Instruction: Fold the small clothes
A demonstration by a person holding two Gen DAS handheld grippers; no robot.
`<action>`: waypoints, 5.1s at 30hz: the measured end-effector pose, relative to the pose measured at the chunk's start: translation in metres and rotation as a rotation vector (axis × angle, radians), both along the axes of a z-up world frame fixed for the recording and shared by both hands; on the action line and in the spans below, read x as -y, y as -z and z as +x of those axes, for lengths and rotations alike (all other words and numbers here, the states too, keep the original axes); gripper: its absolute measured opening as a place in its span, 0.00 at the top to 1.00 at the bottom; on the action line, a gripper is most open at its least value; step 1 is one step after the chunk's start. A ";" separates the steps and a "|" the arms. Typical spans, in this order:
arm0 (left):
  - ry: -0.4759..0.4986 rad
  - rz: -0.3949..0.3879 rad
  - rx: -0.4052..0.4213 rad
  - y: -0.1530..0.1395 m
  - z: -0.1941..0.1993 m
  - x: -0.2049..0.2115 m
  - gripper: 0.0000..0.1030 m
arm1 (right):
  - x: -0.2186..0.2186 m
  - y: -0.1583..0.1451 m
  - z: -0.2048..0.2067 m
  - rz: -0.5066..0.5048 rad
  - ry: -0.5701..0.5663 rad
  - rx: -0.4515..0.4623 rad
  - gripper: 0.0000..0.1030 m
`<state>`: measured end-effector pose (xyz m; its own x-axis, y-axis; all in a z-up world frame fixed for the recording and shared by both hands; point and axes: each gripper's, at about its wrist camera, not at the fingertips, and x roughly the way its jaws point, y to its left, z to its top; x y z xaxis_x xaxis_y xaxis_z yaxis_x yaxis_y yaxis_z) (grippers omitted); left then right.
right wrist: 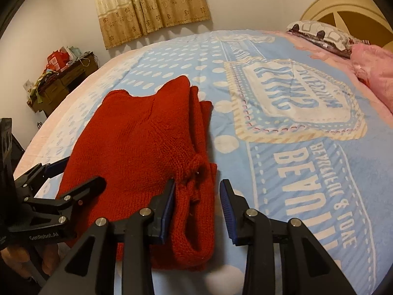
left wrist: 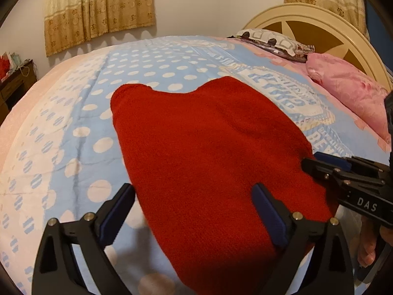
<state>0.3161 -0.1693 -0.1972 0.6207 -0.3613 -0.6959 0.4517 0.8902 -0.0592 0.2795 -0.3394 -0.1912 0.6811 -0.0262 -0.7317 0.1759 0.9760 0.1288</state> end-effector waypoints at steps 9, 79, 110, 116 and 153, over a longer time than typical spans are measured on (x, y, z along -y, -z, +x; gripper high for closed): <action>-0.001 -0.024 -0.003 0.003 0.003 0.000 0.03 | -0.037 -0.056 0.006 -0.119 -0.067 0.141 0.64; 0.116 -0.237 -0.142 0.019 0.004 -0.026 0.31 | 0.050 0.008 0.149 0.438 -0.217 -0.024 0.76; -0.060 -0.177 0.050 -0.047 -0.099 -0.187 0.60 | -0.147 -0.067 0.091 0.490 -0.468 0.072 0.76; -0.113 -0.178 0.062 -0.043 -0.110 -0.213 0.60 | -0.193 -0.065 0.095 0.490 -0.523 0.052 0.76; -0.289 -0.221 0.018 -0.005 -0.147 -0.290 0.60 | -0.330 -0.022 0.110 0.464 -0.651 -0.076 0.76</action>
<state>0.1691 0.1204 -0.1924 0.7308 -0.3095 -0.6084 0.1862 0.9479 -0.2586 0.3891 -0.0099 -0.1689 0.4026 0.6777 -0.6153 -0.3860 0.7352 0.5572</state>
